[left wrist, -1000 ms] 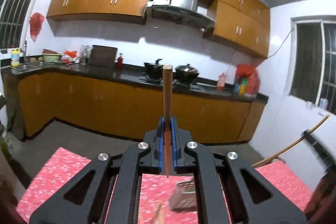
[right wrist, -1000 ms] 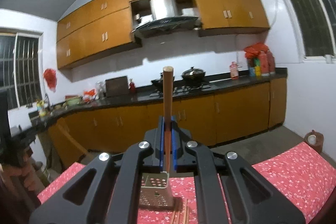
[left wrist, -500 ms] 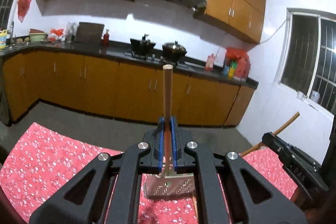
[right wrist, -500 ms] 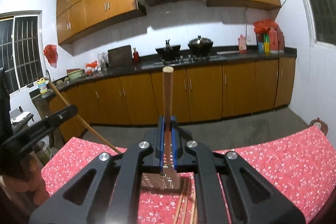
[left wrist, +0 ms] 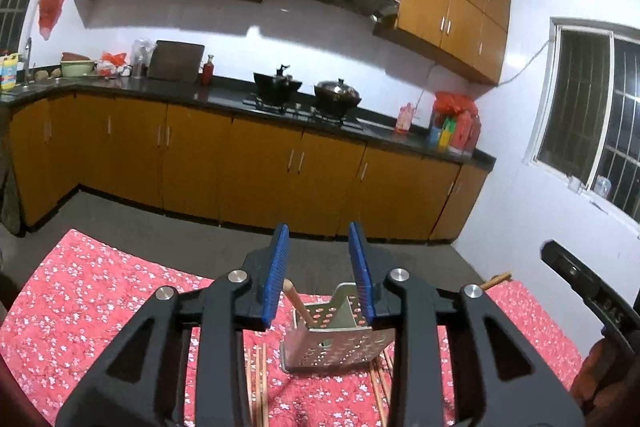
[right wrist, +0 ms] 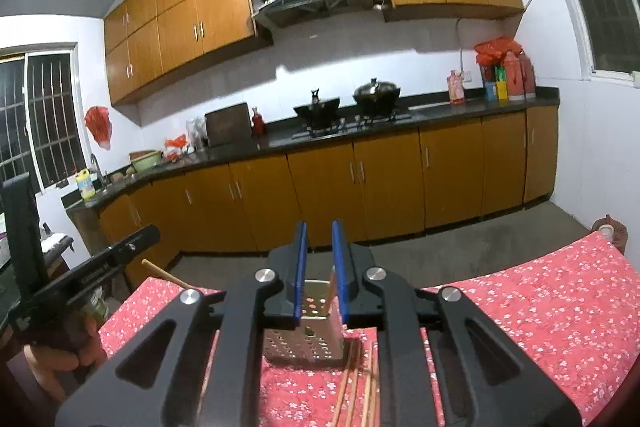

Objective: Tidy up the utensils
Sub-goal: 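Lower both chopsticks into the beige utensil holder and open both tools, then move both tools back over the table and grasp another chopstick each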

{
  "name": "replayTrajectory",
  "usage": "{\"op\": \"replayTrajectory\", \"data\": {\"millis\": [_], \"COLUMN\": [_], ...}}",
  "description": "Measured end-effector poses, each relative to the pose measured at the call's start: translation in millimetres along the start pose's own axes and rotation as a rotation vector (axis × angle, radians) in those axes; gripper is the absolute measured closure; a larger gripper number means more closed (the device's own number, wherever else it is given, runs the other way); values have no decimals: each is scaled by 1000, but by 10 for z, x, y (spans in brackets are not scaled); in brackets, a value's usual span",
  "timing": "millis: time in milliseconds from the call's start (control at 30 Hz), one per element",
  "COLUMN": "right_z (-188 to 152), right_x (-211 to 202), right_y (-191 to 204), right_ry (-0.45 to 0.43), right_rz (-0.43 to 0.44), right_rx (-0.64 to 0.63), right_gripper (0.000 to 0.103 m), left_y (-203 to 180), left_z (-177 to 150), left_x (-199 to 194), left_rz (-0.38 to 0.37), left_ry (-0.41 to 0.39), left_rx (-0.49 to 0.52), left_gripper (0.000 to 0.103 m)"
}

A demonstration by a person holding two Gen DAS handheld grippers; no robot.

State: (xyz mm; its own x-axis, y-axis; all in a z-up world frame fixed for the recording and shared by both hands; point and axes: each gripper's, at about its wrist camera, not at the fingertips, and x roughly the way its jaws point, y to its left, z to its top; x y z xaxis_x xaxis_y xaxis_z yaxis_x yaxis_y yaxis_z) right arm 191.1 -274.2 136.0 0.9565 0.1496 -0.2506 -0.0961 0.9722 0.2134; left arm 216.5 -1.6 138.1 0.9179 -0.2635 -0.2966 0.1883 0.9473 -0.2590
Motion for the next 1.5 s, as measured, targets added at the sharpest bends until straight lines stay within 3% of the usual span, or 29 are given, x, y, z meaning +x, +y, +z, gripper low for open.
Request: {"op": "replayTrajectory", "data": {"millis": [133,267,433,567,700,867,1200,1300,1400,1500], "right_z": [-152,-578,-1413,-1806,-1972,-2088,-2196,-2173,-2128,-2114], "right_x": [-174,-82,234,336,430,508,533,554,571,568], "right_y": [-185,-490,-638,-530,-507,-479,-415,-472,-644,-736], "right_ry": [19,168,463,559,605,633,636,616,601,598], "right_rz": [-61,-128,-100,-74,-73,-93,-119,-198,-256,-259], "right_rx": [7,46,93,73,75,45,-38,-63,-6,26], "right_gripper": [85,85,85,86,87,91,94,95,95,95], "left_y": [161,395,636,790,831,859,829,834,823,792], "left_z": [-6,-182,-672,-1148,-1489,-1722,-1859,-1888,-1916,-1943], "left_x": [-247,-412,-270,-126,-54,-15,78,96,113,154], "left_rz": [5,45,132,154,149,144,133,129,126,128], "left_ry": [-43,-28,166,328,423,472,519,534,543,554], "left_rx": [-48,-96,-80,-70,-64,-63,-59,-58,-49,-25], "left_gripper": [71,71,71,71,71,71,72,73,77,82]}}
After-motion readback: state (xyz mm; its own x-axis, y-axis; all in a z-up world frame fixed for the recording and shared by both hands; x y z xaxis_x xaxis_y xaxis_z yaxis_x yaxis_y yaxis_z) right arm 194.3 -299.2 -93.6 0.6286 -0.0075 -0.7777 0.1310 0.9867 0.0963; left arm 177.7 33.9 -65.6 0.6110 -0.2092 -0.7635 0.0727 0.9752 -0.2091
